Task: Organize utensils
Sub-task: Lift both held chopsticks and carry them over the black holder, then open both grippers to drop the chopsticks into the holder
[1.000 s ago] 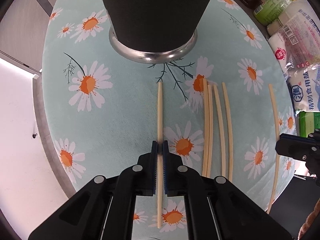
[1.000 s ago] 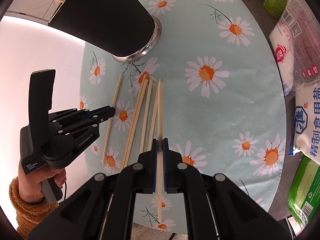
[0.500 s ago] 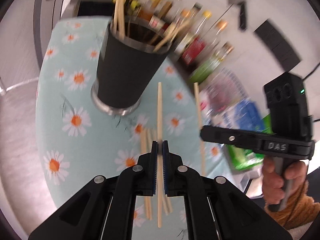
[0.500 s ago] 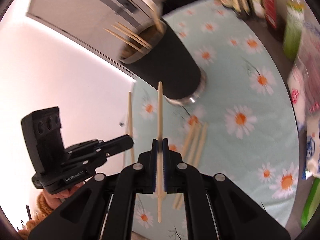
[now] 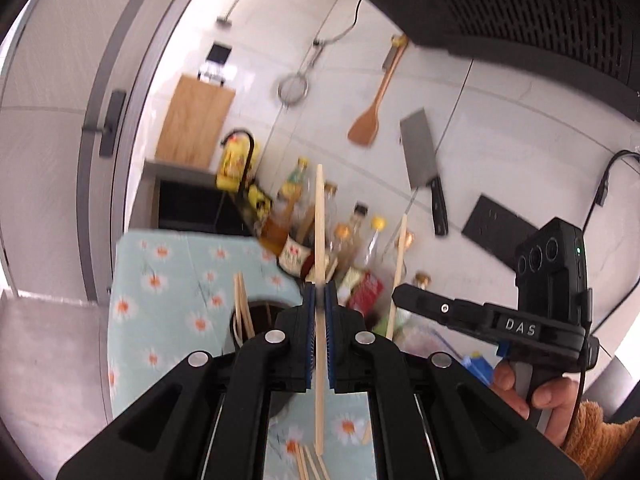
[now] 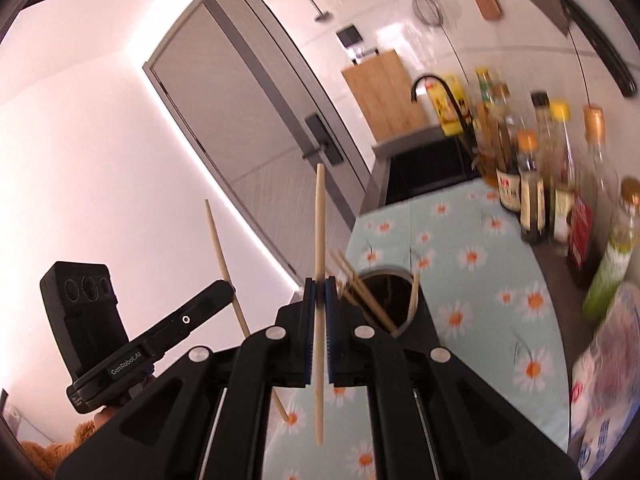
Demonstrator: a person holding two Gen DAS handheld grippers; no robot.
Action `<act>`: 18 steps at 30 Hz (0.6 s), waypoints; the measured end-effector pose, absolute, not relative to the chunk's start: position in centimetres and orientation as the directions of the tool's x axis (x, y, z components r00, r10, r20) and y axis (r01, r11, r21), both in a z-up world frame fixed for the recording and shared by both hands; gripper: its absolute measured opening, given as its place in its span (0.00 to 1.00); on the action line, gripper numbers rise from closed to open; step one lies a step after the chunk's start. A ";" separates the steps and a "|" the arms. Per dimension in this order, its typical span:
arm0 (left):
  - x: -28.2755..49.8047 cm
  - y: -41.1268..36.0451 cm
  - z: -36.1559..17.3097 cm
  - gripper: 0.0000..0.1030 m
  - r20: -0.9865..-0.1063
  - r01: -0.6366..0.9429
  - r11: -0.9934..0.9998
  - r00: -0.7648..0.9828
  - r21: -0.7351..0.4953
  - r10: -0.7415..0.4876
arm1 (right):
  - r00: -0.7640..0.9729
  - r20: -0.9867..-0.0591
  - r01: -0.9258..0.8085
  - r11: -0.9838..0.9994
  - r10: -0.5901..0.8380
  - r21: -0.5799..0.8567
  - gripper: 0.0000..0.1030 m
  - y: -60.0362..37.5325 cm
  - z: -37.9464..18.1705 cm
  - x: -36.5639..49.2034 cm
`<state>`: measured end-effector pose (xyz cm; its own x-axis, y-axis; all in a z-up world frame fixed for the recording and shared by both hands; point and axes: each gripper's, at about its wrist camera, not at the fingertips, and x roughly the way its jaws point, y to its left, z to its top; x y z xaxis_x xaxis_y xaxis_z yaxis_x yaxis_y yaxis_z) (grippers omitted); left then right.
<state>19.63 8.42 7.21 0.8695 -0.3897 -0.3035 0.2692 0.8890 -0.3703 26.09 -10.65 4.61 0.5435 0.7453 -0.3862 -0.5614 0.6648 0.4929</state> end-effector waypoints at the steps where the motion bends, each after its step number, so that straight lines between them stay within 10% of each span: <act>1: 20.1 8.5 7.5 0.04 -0.281 0.269 0.892 0.881 -0.363 -0.380 | 0.558 -0.373 -0.569 0.669 0.742 0.478 0.06 -10.4 5.0 26.5; 18: 26.4 7.9 5.2 0.04 -0.190 0.200 0.924 0.944 -0.325 -0.271 | 0.683 -0.317 -0.573 0.752 0.658 0.327 0.06 -8.1 3.4 31.7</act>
<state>26.39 7.93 5.19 0.9437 -0.2707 -0.1902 0.1997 0.9244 -0.3249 31.73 -8.11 3.42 0.6826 0.6583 -0.3173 -0.5730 0.7516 0.3268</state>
